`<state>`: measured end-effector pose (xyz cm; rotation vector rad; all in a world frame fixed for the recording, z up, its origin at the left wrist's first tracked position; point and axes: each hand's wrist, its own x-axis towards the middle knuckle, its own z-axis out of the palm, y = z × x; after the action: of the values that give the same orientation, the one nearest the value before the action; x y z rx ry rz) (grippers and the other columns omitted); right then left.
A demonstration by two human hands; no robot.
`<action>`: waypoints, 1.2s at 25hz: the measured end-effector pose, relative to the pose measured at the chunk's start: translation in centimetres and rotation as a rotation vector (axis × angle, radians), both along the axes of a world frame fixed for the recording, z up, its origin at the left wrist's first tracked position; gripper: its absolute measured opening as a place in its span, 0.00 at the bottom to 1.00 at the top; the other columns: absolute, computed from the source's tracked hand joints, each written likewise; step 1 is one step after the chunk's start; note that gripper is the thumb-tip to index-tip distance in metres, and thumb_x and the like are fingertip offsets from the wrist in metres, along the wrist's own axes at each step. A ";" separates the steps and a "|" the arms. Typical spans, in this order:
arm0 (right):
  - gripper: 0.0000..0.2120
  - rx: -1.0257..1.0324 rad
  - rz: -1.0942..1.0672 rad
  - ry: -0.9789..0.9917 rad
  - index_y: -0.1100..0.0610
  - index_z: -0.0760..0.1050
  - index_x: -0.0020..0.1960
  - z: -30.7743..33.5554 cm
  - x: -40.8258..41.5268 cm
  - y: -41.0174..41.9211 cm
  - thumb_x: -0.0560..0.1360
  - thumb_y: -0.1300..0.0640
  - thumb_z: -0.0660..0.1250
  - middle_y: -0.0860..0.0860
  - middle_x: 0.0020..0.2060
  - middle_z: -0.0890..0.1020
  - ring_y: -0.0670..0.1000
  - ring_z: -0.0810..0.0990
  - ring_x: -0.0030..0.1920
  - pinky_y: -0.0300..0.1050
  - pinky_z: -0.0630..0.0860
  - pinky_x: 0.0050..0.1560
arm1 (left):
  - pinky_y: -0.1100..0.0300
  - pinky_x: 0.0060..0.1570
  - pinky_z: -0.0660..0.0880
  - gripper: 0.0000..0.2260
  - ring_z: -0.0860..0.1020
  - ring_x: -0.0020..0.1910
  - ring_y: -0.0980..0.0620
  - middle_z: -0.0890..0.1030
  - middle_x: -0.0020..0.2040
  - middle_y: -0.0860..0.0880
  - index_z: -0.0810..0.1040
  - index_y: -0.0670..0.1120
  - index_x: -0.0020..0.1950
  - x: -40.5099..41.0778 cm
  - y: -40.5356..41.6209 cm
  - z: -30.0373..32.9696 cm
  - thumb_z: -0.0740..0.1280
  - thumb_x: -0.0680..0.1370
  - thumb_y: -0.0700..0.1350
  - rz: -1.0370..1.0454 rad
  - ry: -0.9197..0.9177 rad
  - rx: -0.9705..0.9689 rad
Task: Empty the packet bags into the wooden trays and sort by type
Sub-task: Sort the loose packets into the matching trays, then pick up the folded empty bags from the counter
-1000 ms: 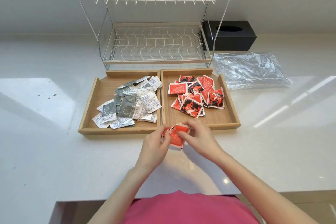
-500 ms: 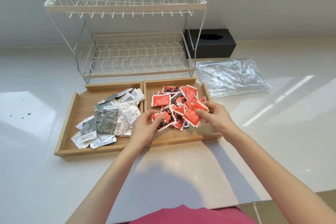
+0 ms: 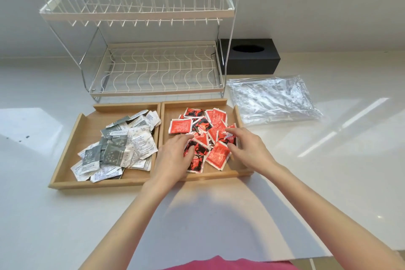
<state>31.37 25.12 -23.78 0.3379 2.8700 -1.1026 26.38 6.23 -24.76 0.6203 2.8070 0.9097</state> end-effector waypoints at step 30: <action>0.26 0.449 0.362 -0.188 0.58 0.59 0.71 -0.8 -17.5 26.3 0.76 0.50 0.59 0.56 0.71 0.64 0.57 0.63 0.70 0.55 0.58 0.70 | 0.48 0.61 0.69 0.05 0.73 0.57 0.43 0.70 0.58 0.38 0.70 0.42 0.43 -0.4 27.2 0.4 0.63 0.76 0.42 0.803 -1.335 1.050</action>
<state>13.90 51.38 -24.57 -0.0651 2.8220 -0.3469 26.02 33.44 -24.32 -0.8796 1.1460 1.8862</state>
